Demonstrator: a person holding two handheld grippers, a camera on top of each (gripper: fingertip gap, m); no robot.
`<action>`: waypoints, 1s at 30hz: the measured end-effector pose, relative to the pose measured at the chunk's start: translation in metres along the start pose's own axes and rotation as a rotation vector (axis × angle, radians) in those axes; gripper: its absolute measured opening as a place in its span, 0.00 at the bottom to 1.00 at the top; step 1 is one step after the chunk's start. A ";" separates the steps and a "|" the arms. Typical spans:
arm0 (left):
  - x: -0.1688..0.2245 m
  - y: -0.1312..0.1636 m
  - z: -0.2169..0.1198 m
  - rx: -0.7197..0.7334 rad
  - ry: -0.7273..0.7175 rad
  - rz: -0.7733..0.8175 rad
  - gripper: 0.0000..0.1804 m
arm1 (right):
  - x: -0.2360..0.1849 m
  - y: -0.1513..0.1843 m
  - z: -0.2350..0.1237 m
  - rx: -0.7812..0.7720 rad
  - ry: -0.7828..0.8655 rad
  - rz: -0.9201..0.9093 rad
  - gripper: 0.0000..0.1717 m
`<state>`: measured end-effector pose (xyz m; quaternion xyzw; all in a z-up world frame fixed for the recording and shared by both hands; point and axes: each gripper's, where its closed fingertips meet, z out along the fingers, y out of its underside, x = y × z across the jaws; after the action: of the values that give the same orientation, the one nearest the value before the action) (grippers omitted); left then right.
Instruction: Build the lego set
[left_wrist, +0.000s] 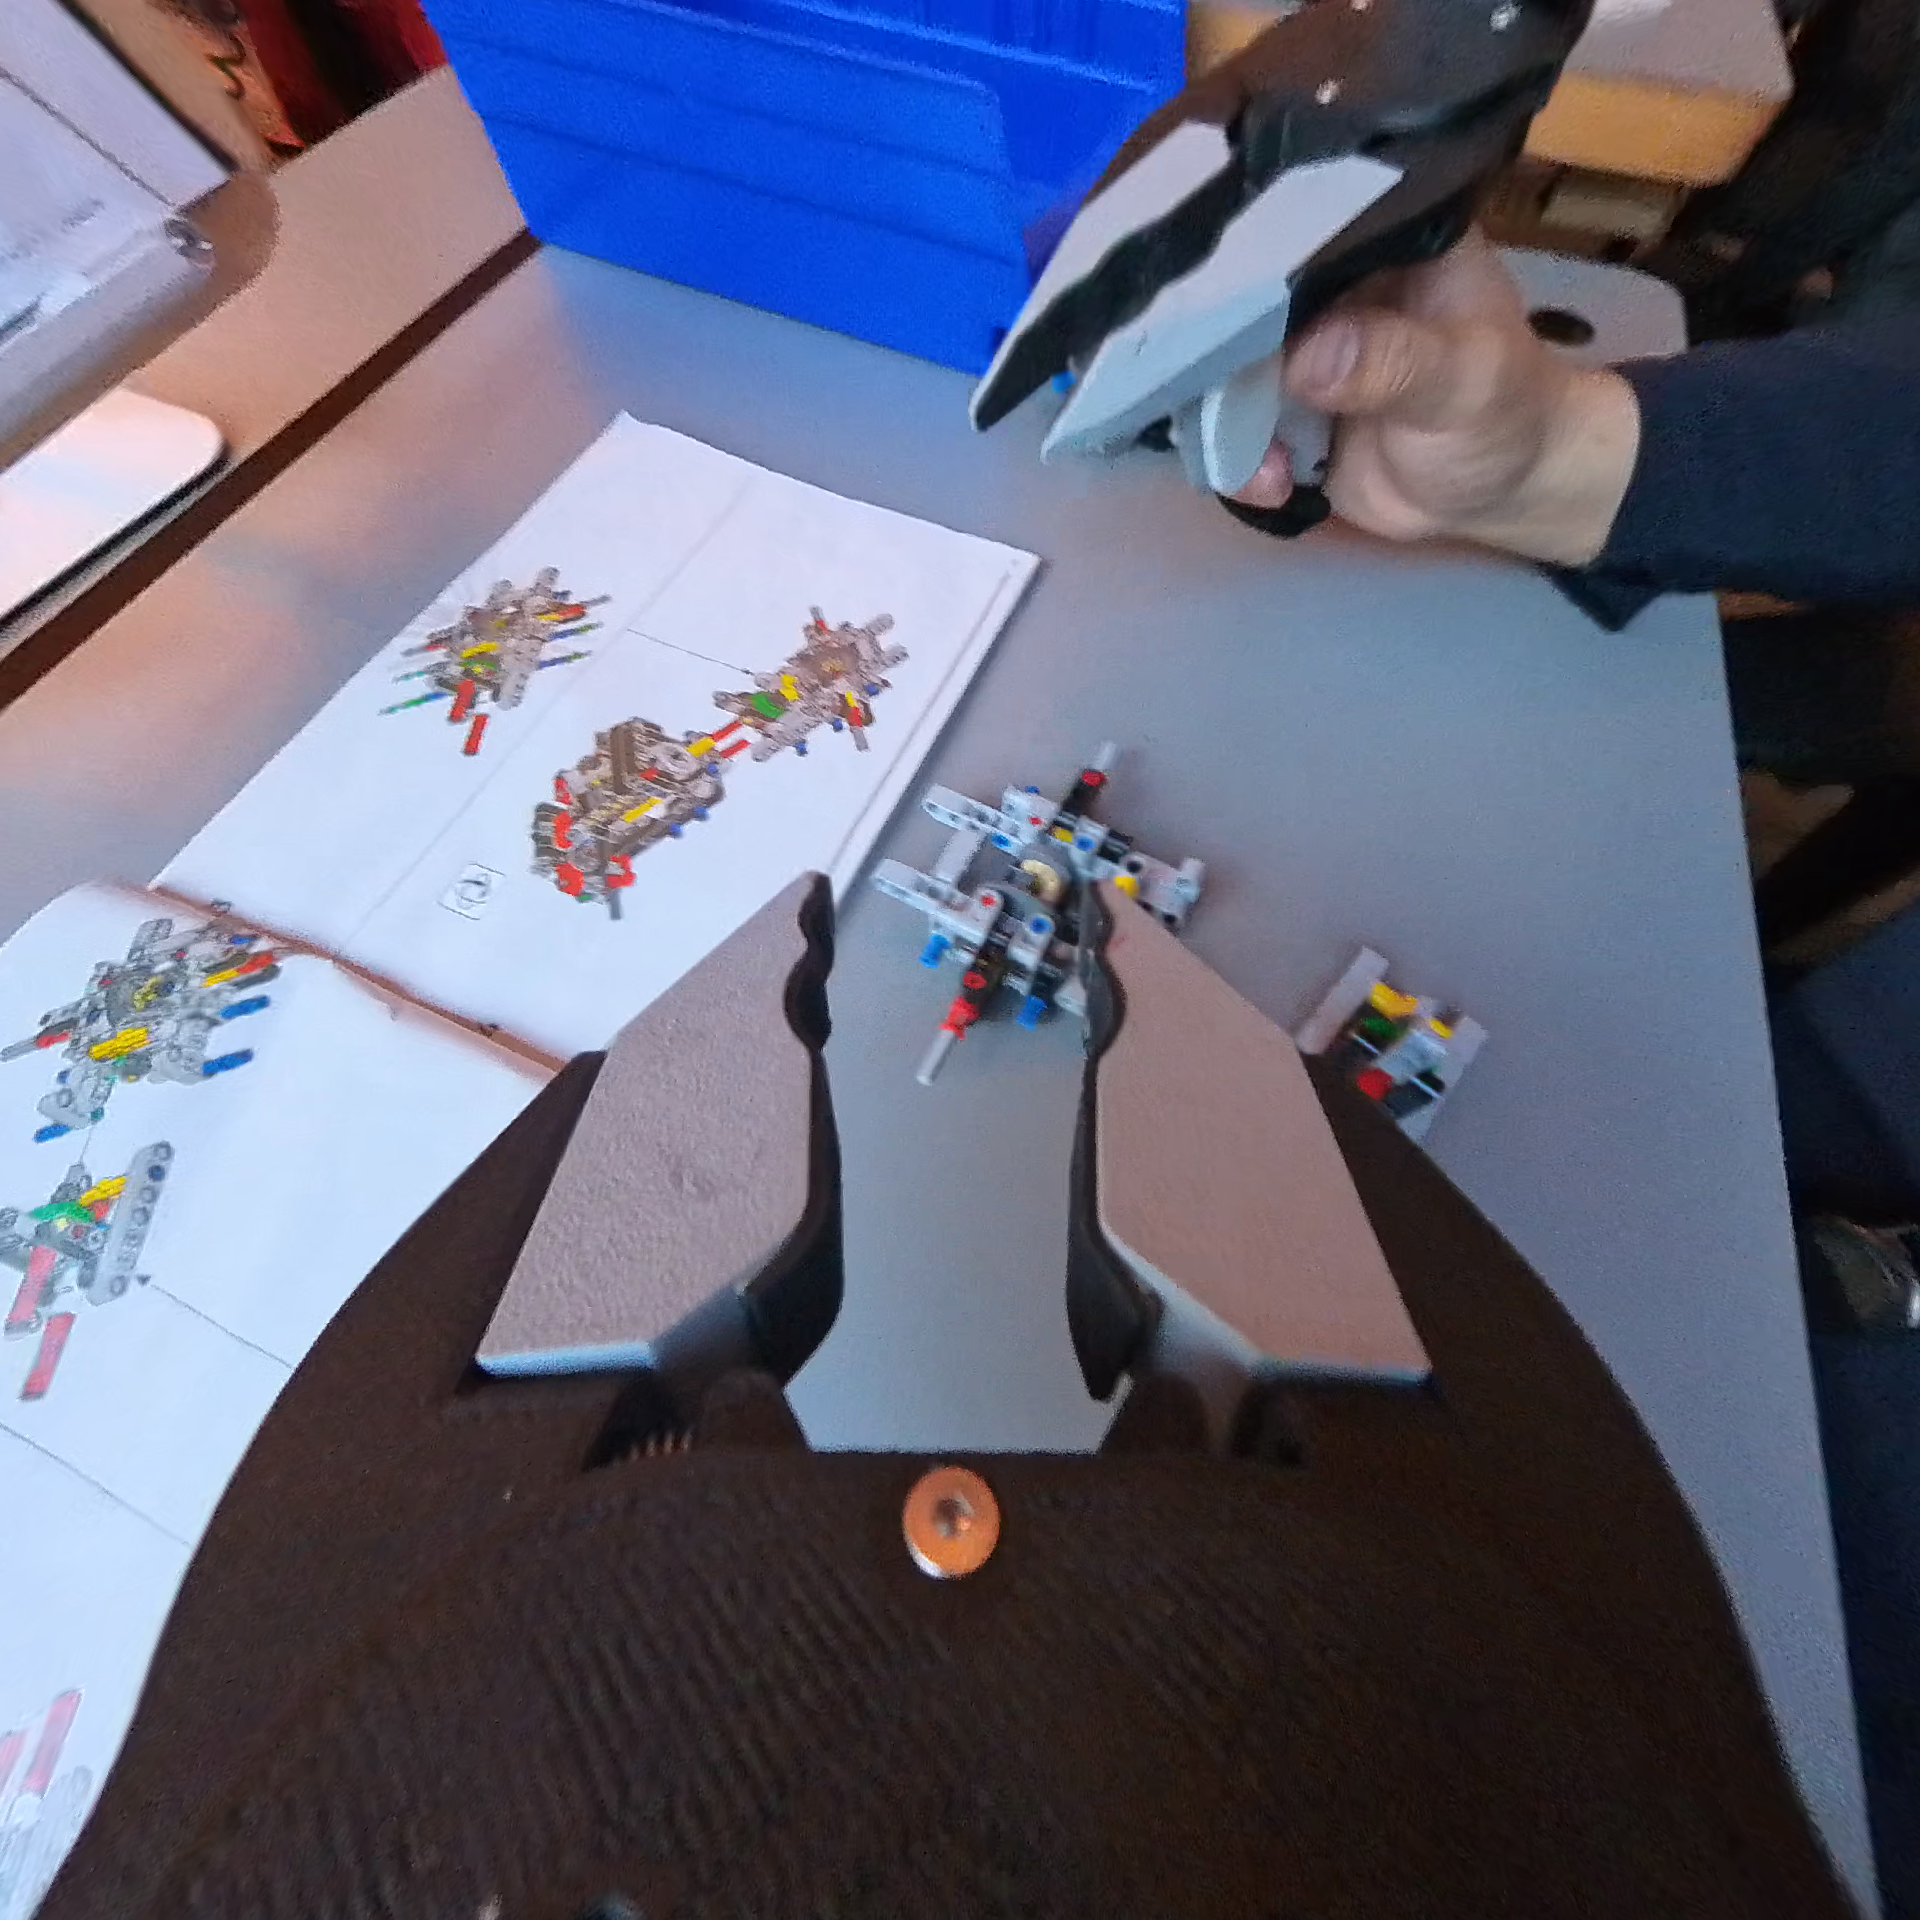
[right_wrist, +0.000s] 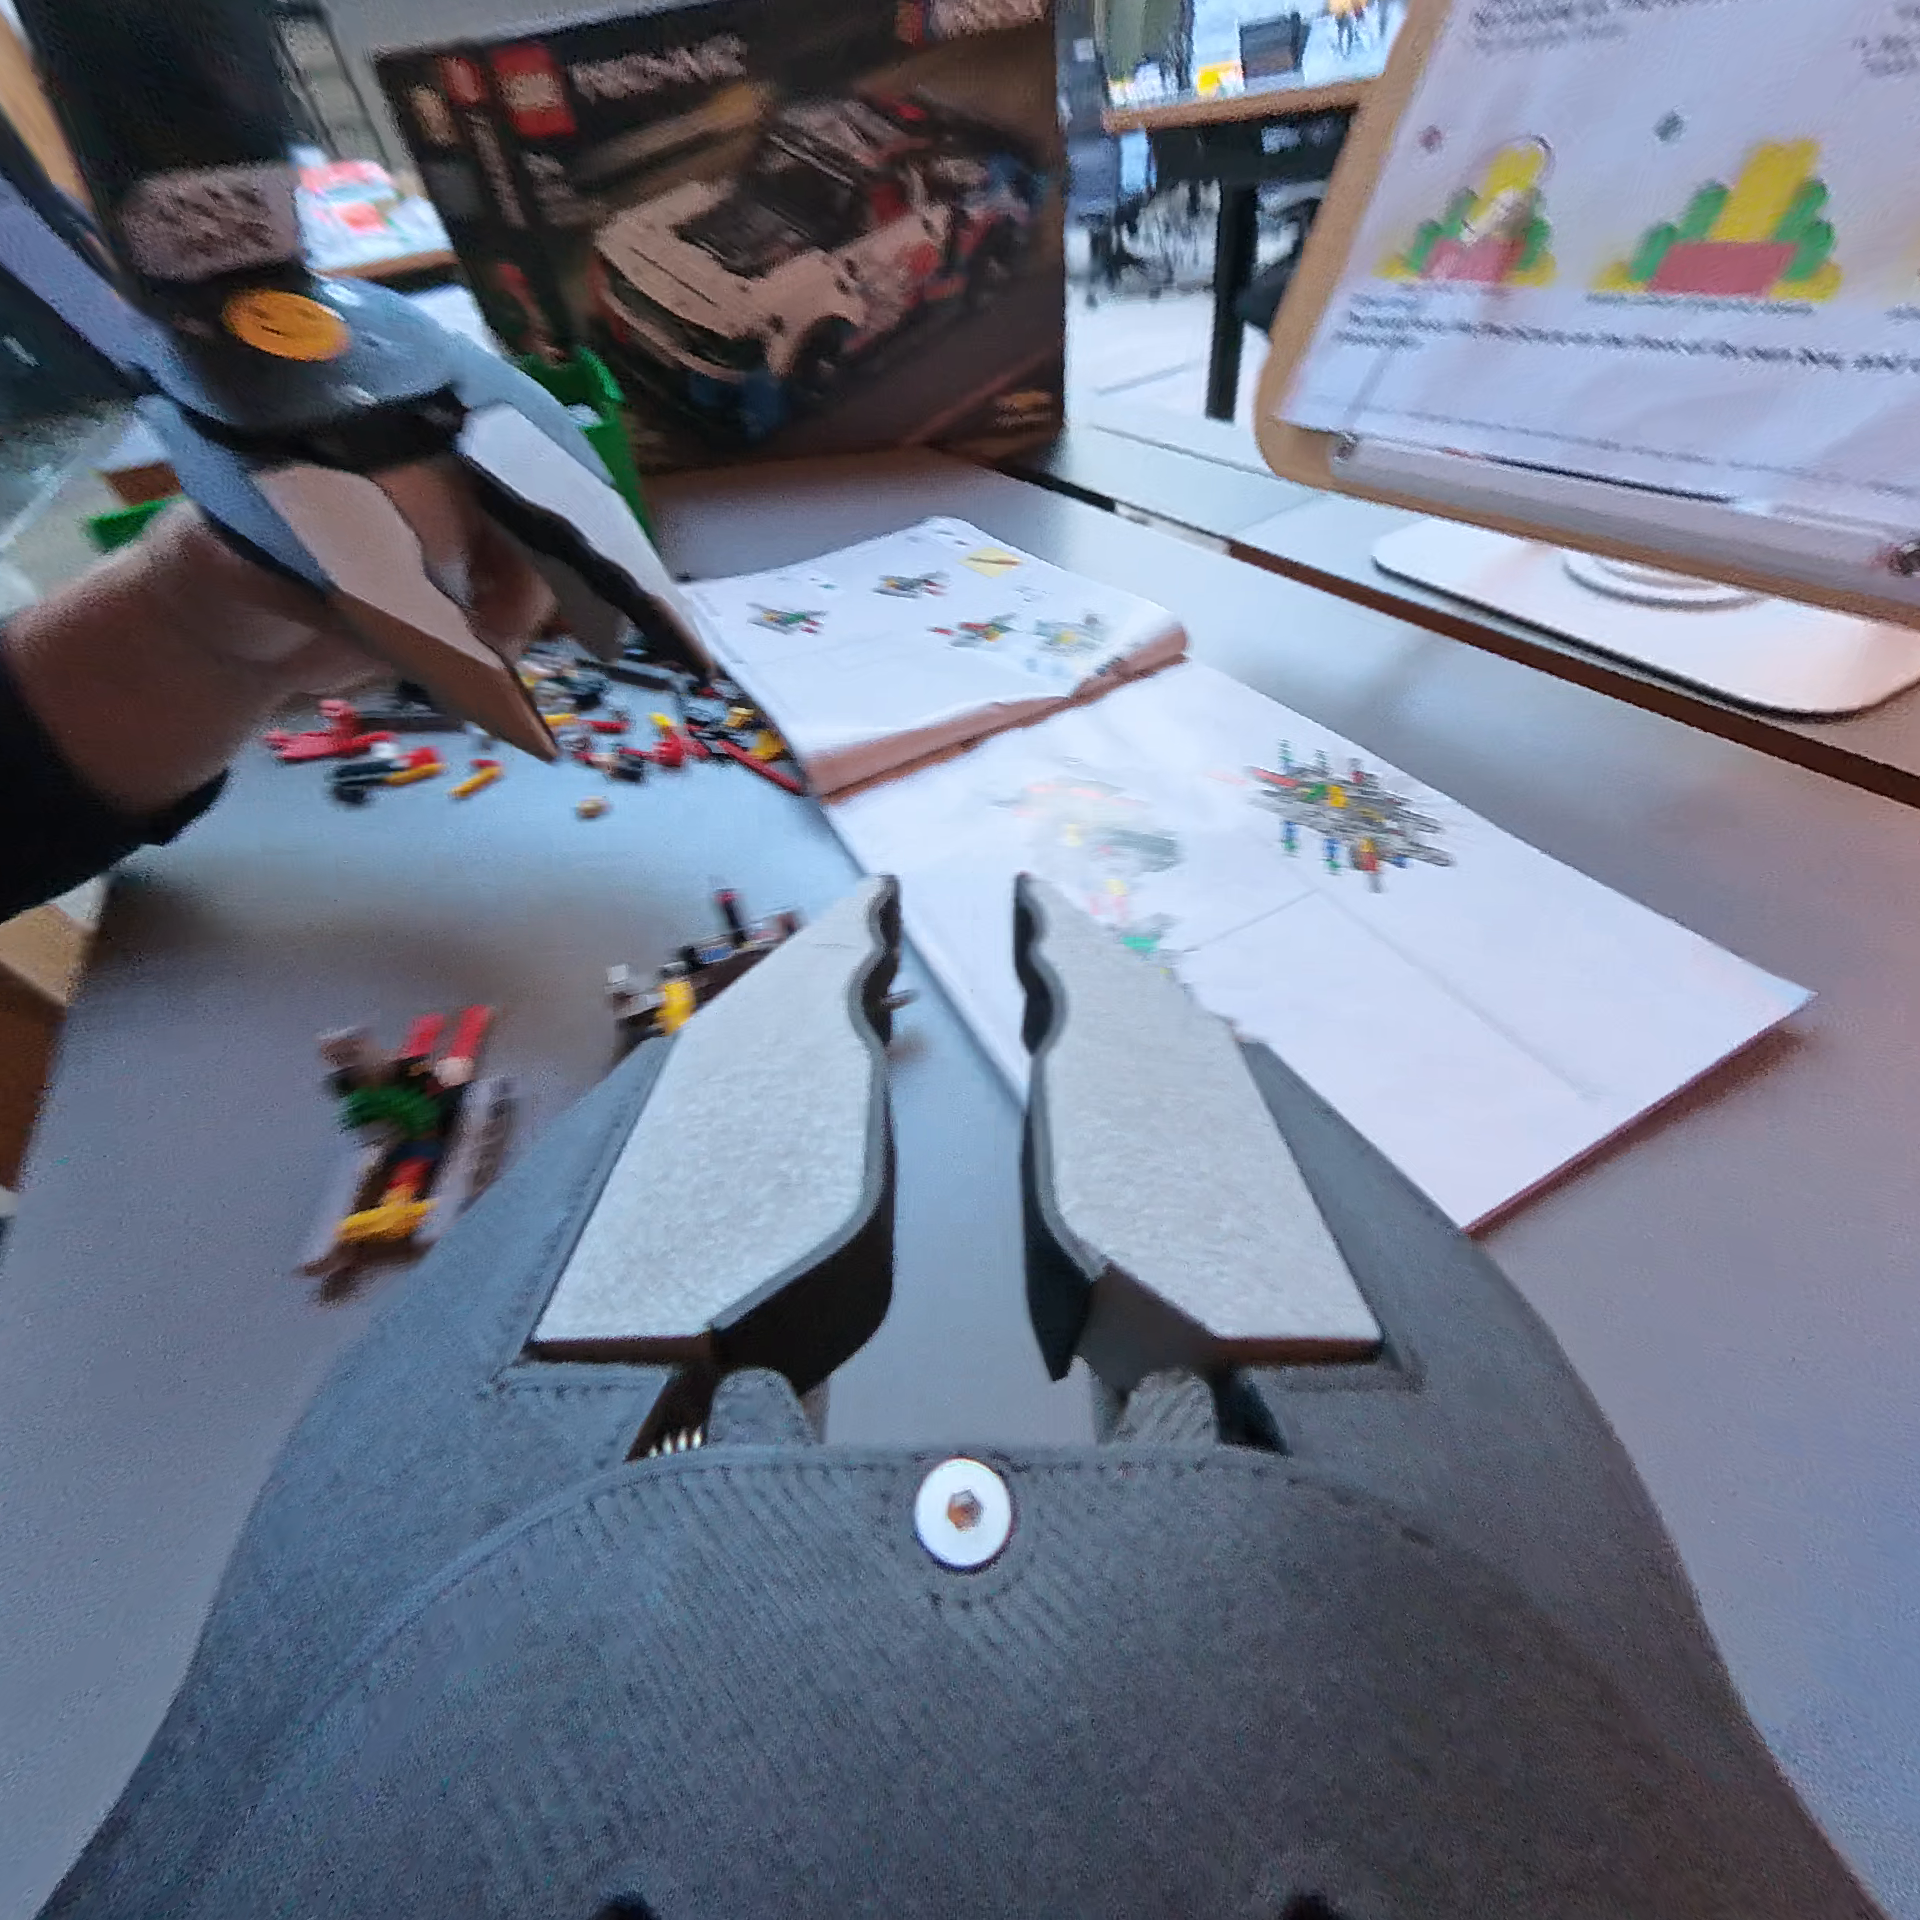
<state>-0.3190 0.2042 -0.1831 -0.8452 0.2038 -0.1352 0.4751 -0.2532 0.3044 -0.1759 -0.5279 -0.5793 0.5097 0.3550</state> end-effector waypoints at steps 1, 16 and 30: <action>-0.009 -0.002 0.001 0.010 -0.008 -0.026 0.23 | 0.008 -0.001 0.006 -0.013 0.002 -0.007 0.12; -0.060 0.012 0.050 0.102 -0.208 -0.115 0.15 | 0.040 0.025 0.069 -0.168 -0.009 -0.168 0.21; -0.043 0.010 0.049 0.137 -0.176 -0.063 0.11 | 0.028 0.042 0.069 -0.265 -0.077 -0.119 0.21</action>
<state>-0.3382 0.2564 -0.2185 -0.8252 0.1248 -0.0889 0.5436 -0.3138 0.3138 -0.2353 -0.5146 -0.6850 0.4267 0.2894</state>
